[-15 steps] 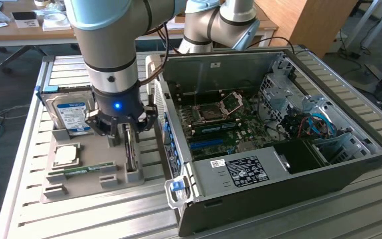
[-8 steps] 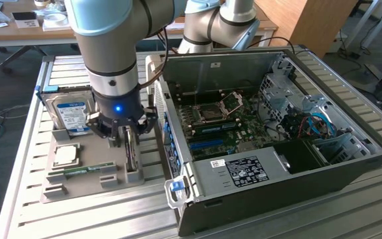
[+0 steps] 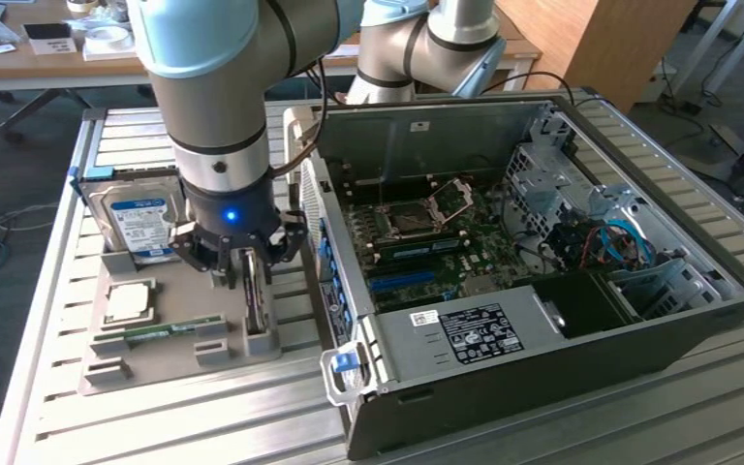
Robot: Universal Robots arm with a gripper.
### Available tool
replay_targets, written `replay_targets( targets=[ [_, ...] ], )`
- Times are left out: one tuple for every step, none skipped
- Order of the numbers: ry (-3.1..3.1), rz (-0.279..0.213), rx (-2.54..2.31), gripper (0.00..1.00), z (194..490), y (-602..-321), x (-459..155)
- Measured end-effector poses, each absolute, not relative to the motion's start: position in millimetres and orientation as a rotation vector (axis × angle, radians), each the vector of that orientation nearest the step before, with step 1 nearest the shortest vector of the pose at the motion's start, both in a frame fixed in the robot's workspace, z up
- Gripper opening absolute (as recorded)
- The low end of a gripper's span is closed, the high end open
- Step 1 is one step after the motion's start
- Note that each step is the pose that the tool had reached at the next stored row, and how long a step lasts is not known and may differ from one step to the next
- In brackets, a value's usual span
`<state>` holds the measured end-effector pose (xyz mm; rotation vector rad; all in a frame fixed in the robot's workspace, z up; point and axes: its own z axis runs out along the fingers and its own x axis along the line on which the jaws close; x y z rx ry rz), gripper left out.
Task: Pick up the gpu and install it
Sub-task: 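Pick up the gpu and move the gpu toward the slot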
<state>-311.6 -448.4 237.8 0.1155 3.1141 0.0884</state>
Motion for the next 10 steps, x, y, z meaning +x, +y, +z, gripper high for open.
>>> replay_targets(
  targets=[
    [3.114,0.089,0.116,0.47,237.6,-447.7,-311.7],
    [3.114,0.09,0.116,0.47,237.4,-447.1,-311.7],
    [3.114,0.091,0.116,0.47,237.3,-446.4,-311.7],
    [3.114,0.092,0.116,0.47,237.1,-445.7,-311.7],
    [3.114,0.094,0.116,0.47,236.9,-445.0,-311.7],
    [3.114,0.095,0.116,0.47,236.7,-444.3,-311.7],
    [3.114,0.096,0.116,0.47,236.5,-443.5,-311.7],
    [3.114,0.098,0.116,0.47,236.3,-442.8,-311.7],
    [3.114,0.099,0.116,0.47,236.0,-442.2,-311.7],
    [3.114,0.1,0.116,0.47,235.7,-441.9,-311.6]
  ],
)
